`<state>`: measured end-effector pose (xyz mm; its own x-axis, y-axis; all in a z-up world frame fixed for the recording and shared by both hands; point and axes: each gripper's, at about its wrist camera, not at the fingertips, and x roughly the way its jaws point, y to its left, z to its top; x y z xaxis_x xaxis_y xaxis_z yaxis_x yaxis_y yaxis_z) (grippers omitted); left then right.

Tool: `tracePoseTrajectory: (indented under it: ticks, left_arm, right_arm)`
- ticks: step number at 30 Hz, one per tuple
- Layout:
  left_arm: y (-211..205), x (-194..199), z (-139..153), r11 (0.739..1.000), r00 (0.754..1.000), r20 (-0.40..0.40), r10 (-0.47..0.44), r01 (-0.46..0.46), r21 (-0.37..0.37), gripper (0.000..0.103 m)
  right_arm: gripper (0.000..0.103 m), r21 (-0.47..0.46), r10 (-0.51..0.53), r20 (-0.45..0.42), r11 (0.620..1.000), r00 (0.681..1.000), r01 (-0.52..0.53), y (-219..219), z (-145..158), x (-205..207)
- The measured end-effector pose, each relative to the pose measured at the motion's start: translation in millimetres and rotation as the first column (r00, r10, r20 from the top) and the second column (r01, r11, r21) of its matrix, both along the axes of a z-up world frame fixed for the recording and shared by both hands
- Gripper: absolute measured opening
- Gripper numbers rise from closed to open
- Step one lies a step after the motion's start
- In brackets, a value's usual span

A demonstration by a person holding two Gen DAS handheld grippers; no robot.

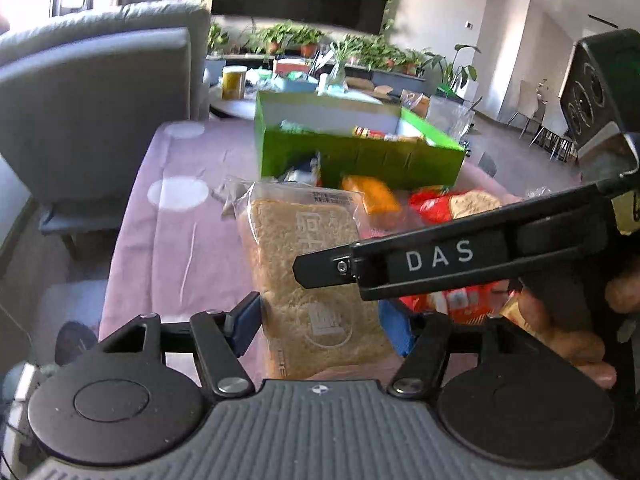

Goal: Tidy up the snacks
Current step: 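Reach the right gripper to the bagged bread loaf and grasp it, then carry the bread loaf into the green box and open the right gripper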

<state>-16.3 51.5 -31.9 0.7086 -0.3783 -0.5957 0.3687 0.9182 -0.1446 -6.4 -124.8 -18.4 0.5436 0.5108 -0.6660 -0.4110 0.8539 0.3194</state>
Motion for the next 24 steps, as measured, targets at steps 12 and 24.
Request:
tracePoseTrajectory:
  ticks: [12, 24]
  left_arm:
    - [-23, 24, 42, 0.999, 0.991, 0.128, -0.033, 0.031, 0.012, 0.061]
    - [-46, 68, 72, 0.997, 0.977, 0.204, -0.056, 0.045, 0.056, 0.062]
  right_arm:
    - [0.041, 0.088, -0.073, 0.101, 0.994, 0.992, 0.064, -31, 36, 13]
    - [0.041, 0.144, -0.129, 0.152, 0.984, 0.980, 0.107, -48, 57, 49]
